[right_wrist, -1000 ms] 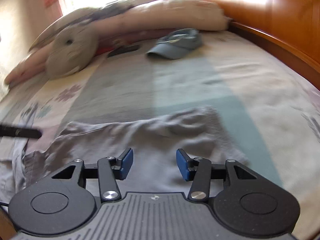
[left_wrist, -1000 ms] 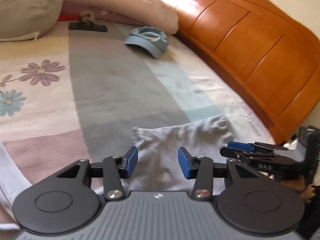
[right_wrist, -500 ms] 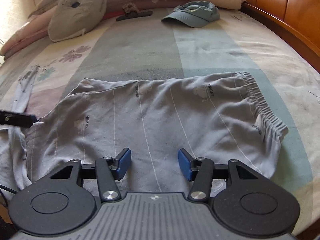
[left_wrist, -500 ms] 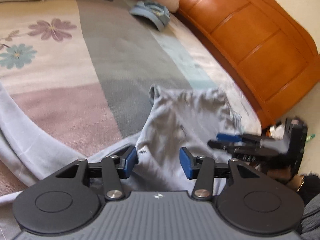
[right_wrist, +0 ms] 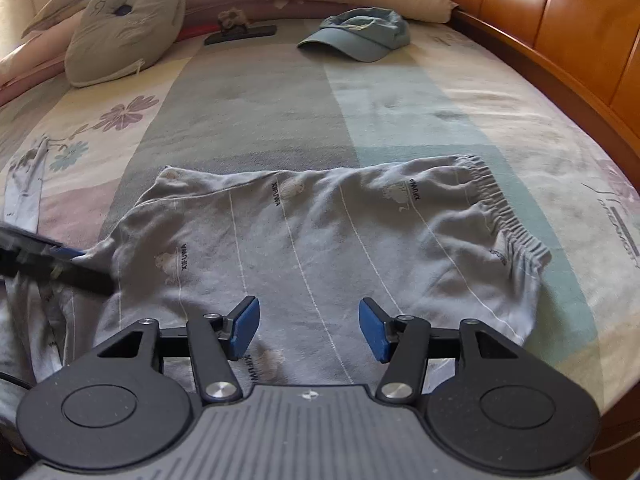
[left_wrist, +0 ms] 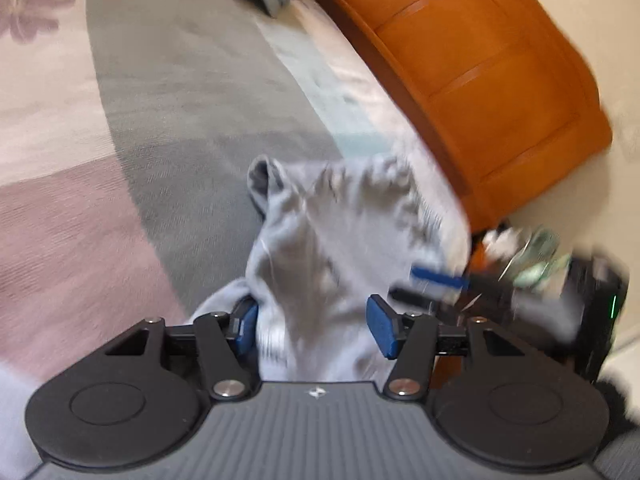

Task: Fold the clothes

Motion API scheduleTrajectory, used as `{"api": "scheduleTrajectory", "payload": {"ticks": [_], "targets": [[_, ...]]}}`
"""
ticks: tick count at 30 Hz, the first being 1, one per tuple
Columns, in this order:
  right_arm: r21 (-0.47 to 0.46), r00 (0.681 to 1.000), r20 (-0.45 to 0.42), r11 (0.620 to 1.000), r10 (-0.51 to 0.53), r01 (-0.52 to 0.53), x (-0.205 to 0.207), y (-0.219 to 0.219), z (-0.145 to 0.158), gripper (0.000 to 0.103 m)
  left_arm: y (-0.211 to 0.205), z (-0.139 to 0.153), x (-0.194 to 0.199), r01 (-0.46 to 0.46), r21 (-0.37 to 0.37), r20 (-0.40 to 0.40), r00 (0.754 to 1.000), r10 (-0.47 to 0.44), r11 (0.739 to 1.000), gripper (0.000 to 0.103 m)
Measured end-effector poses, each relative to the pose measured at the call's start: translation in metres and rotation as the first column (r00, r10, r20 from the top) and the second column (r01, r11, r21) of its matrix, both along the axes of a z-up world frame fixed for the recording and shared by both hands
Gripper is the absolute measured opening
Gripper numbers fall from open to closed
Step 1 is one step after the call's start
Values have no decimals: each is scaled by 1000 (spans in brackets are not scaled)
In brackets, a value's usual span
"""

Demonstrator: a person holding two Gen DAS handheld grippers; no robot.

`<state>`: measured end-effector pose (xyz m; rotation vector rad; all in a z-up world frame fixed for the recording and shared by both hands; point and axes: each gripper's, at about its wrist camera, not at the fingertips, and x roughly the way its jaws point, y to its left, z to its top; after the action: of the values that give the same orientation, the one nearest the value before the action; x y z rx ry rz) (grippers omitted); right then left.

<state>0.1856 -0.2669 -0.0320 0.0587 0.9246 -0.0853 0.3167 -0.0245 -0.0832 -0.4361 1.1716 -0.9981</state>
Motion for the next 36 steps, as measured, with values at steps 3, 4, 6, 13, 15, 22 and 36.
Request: {"api": "scheduleTrajectory", "payload": {"ticks": [3,4,6,13,15,22,36], "targets": [[-5,999,-1,999,-32,32,-3,5,2,63,-1,-13,15,-40,-97,-85,996,32,994,59],[-6,999,-2,999,-41,41,-4,6,2,63,-1,-16,20,-54,-119,-103,994,42,991,59],[-15,999,-7,999,-53,53,-5,10,4,63,-1,-16,25,-78,-123,-92,993,67,989,57],[-46,996,-5,995,-87,87,-14,17,15,64,24,-2,23,-198,-90,1,980,199,976,58],[-53,996,-9,994,-93,92,-15,17,17,64,30,3,21,-190,-113,1,982,191,975,58],[-72,998,-12,995,-69,68,-17,22,20,64,15,11,8,-122,-88,79,988,129,989,61],[-43,996,17,995,-88,89,-33,22,18,64,-25,3,46,-51,-93,-20,999,49,994,61]]}}
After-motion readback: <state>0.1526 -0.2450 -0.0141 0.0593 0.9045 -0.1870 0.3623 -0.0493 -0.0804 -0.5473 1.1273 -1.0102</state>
